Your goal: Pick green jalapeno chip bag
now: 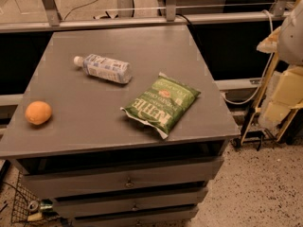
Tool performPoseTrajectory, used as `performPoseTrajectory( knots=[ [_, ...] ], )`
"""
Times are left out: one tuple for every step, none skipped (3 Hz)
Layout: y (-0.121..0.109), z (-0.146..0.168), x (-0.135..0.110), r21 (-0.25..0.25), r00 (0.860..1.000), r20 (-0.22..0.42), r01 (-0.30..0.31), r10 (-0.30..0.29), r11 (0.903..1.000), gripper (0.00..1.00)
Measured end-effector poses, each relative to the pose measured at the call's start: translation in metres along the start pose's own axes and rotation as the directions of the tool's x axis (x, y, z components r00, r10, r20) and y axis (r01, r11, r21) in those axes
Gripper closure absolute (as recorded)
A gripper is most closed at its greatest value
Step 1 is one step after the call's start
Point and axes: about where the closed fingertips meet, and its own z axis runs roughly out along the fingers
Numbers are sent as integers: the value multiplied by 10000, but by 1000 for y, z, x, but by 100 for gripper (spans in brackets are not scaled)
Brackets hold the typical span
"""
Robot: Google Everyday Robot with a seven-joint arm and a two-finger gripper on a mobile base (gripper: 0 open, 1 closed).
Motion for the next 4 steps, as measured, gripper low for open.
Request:
performPoseTrajectory(
  knots=[
    [-8, 9, -13, -12, 9986, 157, 511, -511, 9987, 0],
    [-19, 24, -32, -50, 9919, 372, 1219, -1216, 9925, 0],
    [-31, 60, -68, -323, 9745, 1163, 1969, -1920, 9799, 0],
    [-34, 100, -98, -795, 9572, 1832, 2416, -2241, 9671, 0]
  ],
)
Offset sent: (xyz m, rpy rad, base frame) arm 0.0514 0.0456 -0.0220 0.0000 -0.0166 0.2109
